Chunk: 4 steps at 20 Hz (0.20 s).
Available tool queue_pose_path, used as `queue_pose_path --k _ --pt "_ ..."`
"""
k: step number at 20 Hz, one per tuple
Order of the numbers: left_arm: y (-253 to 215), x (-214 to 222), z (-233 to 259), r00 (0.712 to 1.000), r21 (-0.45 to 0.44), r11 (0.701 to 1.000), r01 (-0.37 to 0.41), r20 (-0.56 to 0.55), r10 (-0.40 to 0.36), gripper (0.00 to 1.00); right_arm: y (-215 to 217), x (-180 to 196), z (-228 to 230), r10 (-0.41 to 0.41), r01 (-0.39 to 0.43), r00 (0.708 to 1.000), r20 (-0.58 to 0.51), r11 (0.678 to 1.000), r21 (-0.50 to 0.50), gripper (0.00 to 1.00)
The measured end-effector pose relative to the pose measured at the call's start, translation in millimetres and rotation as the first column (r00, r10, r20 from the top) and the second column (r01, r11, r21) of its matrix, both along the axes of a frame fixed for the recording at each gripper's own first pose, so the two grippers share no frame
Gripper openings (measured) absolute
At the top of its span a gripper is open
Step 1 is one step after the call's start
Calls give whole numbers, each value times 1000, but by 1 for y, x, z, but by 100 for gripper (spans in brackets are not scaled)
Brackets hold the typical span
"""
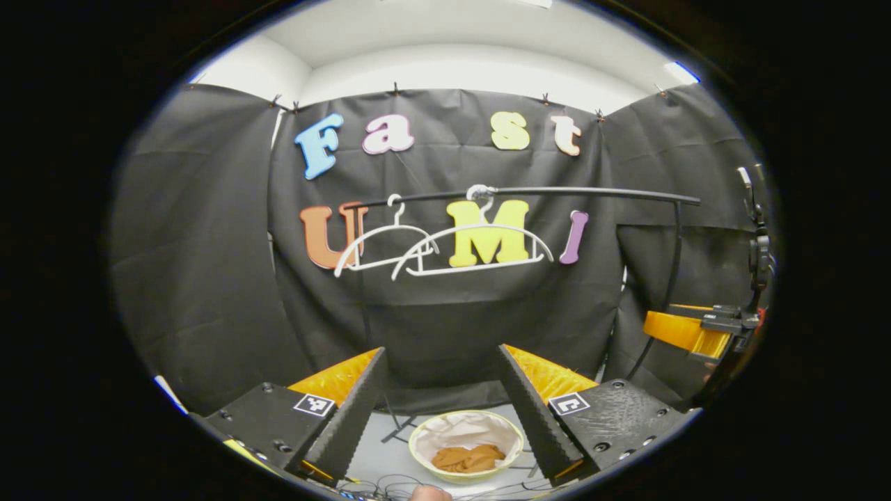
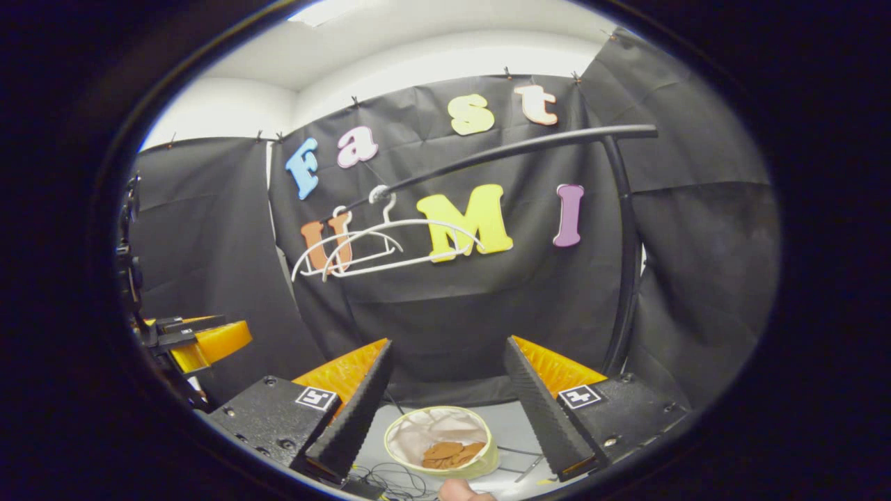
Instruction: Grasp the clothes on the hanger with both hands and then place them into the laundry hamper below.
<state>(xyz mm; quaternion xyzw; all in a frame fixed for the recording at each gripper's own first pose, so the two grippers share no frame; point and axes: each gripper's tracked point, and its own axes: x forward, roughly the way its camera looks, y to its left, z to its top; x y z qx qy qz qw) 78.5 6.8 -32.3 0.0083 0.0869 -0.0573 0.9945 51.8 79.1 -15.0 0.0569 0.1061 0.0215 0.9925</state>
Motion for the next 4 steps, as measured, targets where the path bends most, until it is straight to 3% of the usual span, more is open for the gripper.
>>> queue_pose_path --k 4 --pt "10 -11 25 995 -9 999 -39 89 40 92 -1 -10 37 0 1 994 107 1000 -13 99"
